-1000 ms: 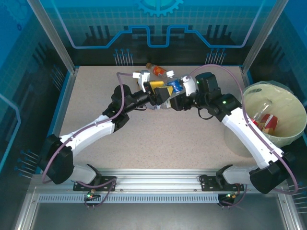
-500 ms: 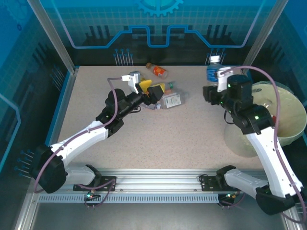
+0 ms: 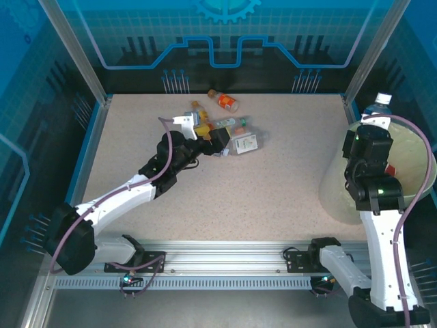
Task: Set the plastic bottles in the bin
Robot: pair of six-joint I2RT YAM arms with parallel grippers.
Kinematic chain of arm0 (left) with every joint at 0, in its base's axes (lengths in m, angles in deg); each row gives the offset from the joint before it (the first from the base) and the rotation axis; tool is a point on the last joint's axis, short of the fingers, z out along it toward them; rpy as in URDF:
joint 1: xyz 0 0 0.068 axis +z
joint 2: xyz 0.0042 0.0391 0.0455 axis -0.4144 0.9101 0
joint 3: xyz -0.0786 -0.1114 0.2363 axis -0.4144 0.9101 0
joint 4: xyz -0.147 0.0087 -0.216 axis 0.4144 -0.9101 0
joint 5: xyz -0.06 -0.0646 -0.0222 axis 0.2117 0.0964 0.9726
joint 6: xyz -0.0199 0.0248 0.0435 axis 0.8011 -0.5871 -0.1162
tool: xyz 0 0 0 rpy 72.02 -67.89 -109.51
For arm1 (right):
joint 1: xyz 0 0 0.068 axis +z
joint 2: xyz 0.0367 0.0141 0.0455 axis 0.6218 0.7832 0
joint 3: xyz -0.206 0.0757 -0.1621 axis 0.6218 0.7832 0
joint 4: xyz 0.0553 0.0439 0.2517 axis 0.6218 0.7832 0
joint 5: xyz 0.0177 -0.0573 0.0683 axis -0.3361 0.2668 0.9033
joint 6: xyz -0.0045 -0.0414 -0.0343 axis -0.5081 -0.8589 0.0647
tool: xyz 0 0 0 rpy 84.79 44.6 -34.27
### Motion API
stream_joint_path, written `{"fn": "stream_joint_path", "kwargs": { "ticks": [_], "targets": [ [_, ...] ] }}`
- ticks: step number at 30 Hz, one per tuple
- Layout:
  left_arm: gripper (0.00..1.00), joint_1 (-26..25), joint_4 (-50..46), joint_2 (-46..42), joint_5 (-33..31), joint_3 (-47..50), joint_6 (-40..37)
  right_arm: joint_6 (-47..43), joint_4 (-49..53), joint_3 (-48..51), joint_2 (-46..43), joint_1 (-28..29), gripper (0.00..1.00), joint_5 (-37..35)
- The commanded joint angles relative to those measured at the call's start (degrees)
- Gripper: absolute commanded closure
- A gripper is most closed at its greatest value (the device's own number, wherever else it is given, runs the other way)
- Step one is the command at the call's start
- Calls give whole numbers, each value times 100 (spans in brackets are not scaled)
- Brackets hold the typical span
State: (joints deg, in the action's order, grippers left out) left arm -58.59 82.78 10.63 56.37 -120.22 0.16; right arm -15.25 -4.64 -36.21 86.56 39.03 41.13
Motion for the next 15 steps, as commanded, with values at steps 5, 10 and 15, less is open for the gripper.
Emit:
{"fn": "stream_joint_path", "kwargs": {
  "ticks": [5, 10, 15],
  "targets": [
    [1, 160, -212, -23, -205, 351, 729, 184, 429, 124, 194, -895, 59, -94],
    [1, 268, -499, -110, -214, 277, 855, 413, 827, 135, 506, -1621, 58, 457],
    [1, 418, -857, -137, -107, 65, 905, 635, 1141, 140, 758, -1999, 56, 550]
  ]
}}
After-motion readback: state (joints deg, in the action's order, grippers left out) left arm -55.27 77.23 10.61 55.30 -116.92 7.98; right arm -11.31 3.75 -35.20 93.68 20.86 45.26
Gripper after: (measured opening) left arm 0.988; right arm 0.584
